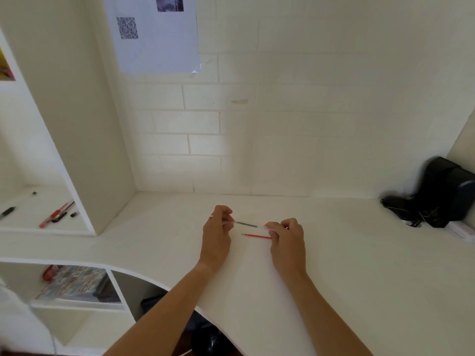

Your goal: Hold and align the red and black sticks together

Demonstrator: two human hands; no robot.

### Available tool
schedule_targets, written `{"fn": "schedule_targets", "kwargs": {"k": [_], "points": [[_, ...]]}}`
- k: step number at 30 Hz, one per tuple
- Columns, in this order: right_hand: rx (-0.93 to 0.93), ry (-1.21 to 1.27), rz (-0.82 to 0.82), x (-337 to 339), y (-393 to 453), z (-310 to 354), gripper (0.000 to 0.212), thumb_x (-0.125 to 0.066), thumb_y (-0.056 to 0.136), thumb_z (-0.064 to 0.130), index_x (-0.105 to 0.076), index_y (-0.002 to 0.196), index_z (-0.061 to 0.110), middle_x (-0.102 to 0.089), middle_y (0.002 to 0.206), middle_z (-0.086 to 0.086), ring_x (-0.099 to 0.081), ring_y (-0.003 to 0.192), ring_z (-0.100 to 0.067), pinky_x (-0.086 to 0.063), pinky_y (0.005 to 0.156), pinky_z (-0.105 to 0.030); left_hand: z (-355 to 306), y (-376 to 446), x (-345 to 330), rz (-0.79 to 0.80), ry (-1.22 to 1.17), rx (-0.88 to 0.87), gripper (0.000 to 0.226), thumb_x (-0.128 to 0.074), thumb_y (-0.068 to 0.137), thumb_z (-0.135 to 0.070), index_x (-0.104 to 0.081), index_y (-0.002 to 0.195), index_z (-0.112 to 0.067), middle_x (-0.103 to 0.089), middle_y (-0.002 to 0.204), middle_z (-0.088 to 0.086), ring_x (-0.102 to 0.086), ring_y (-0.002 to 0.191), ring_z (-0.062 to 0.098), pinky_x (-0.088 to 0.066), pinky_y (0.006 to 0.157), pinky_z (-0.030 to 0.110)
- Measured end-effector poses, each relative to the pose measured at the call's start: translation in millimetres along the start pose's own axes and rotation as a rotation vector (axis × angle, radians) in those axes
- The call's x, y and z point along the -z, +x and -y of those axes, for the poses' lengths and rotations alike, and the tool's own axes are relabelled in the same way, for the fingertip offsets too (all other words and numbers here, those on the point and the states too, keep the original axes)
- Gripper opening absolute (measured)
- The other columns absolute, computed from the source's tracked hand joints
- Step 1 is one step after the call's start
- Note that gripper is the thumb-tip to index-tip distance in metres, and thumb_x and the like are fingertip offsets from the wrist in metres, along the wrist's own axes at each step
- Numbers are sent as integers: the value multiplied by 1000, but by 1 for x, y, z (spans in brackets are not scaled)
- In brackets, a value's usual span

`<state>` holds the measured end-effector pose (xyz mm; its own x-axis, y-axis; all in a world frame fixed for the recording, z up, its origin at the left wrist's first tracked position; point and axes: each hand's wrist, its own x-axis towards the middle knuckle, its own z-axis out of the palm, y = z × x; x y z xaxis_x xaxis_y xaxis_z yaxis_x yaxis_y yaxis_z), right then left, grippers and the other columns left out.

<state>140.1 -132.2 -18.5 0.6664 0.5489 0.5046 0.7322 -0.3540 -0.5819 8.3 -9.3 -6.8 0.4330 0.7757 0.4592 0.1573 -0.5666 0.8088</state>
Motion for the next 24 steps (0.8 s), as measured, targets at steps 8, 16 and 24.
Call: {"fn": "schedule_targets", "kwargs": {"k": [8,16,24], "points": [[3,-12,4,0,1,0,23,-61,94,10,-75,106,24,-48,97,4,-45,88,-14,-48,71,-27,-2,1,1,15,-52,-8,41,-52,86,17,-55,103,-20,-65,93,0,-63,86,13,-48,77,14],[35,93,4,5,1,1,22,-62,93,3,-68,105,20,-57,99,5,-49,92,-15,-40,72,-13,-1,1,1,42,-88,-2,34,-62,85,9,-59,95,-23,-69,88,-5,-67,88,11,-53,79,27],[77,142,39,4,5,-7,17,-60,94,8,-72,98,20,-64,95,9,-51,88,-12,-34,78,-4,-4,-1,5,53,-213,52,27,-62,84,12,-63,90,-14,-71,86,2,-70,86,12,-52,78,17]]}}
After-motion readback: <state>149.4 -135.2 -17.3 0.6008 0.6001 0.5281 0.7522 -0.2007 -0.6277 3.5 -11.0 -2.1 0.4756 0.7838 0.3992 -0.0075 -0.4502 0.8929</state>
